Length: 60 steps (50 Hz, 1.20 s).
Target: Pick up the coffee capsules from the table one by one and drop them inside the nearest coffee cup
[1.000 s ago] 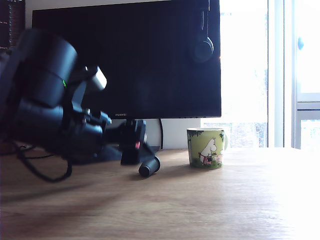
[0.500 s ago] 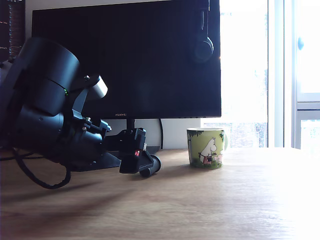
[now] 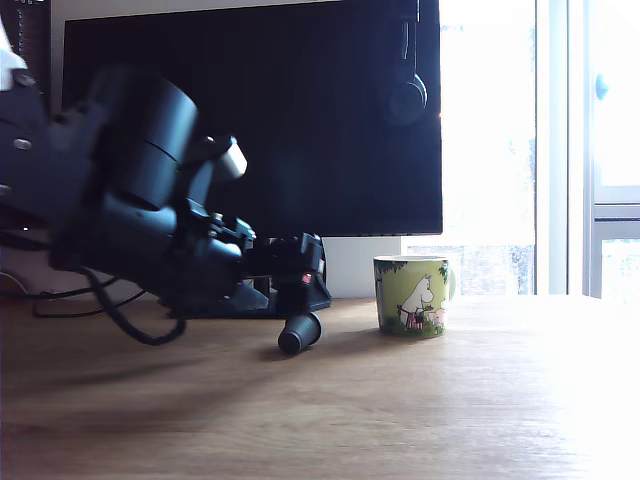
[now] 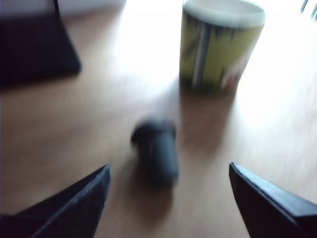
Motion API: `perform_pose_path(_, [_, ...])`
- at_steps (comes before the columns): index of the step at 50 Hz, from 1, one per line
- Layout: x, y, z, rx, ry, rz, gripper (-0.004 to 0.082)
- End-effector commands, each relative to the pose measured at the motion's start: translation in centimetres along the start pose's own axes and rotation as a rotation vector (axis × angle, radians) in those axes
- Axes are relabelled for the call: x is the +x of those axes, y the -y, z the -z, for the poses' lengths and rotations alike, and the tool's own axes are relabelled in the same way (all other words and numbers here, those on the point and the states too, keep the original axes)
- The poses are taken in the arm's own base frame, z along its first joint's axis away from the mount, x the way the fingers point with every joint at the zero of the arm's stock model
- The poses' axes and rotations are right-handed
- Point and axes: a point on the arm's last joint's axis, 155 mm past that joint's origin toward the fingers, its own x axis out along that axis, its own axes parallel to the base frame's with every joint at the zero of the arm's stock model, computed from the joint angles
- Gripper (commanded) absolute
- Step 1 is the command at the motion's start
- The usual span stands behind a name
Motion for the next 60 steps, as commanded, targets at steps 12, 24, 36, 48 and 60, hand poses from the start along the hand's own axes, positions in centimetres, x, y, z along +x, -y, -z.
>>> perform_pose_path(12, [2.5, -1.3, 2.8, -0.005, -0.118, -0.028, 0.0687])
perform_pose_path(24, [3.2, -1.9, 3.2, -0.014, -0.164, -0.03, 0.0682])
perform_pose_path(36, [2.9, -1.8, 4.5, -0.011, -0.215, -0.032, 0.0548])
perform_pose_path(48, [2.7, -0.6, 5.5, -0.01, -0.256, 0.015, 0.0309])
perform_pose_path(60, [2.6, -0.1, 5.5, -0.01, -0.262, 0.043, 0.018])
